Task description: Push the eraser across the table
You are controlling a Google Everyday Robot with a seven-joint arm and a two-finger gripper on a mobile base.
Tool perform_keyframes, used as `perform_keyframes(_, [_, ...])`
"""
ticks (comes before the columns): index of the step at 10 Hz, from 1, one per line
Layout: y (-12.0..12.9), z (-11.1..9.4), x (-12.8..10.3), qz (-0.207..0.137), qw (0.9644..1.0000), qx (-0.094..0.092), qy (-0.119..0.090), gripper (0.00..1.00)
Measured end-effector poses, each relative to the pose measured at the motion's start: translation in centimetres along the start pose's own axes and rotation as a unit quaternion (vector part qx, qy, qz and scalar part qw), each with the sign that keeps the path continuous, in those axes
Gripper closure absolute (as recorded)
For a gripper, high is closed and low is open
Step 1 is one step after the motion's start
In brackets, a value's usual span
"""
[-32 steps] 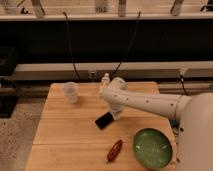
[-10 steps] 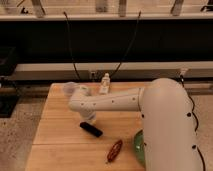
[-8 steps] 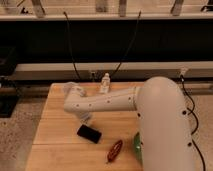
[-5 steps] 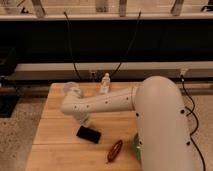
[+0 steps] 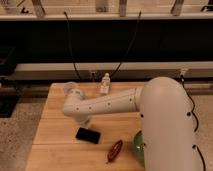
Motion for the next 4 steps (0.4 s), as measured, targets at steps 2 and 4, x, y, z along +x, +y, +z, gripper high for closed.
perform_keyframes(2, [0.31, -0.02, -0.23, -0.007, 1.0000, 0.002, -0.001, 0.99])
perform_keyframes(4, [0.42, -0.11, -0.43, -0.012, 0.9999, 0.003, -0.005, 0.99])
